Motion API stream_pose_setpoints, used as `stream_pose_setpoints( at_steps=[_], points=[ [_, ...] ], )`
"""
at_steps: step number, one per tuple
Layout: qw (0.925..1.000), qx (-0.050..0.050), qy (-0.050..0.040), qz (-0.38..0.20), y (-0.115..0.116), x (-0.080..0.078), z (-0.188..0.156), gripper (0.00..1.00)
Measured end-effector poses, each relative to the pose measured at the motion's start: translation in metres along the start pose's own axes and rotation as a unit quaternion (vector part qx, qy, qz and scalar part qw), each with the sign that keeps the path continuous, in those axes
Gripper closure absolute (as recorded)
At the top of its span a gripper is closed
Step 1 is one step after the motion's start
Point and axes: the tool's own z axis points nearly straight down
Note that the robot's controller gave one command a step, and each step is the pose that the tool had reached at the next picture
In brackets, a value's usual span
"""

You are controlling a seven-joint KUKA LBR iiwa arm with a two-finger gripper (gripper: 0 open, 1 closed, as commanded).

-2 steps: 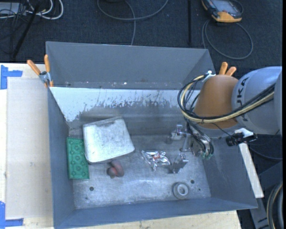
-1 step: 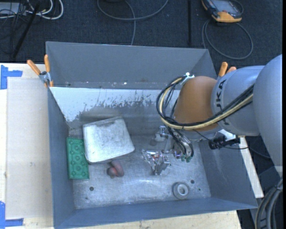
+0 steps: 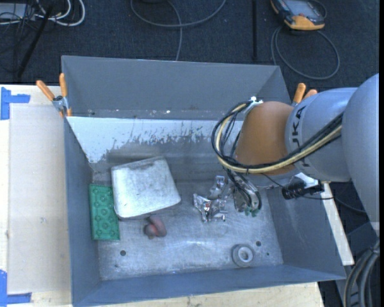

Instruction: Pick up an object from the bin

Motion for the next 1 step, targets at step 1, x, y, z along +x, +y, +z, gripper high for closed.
stream_pose_setpoints(
  at_steps=[1],
  points=[
    [0.9989, 0.000, -0.0046, -0.047, 0.0029, -0.0042, -0.1395, 1.00]
  ],
)
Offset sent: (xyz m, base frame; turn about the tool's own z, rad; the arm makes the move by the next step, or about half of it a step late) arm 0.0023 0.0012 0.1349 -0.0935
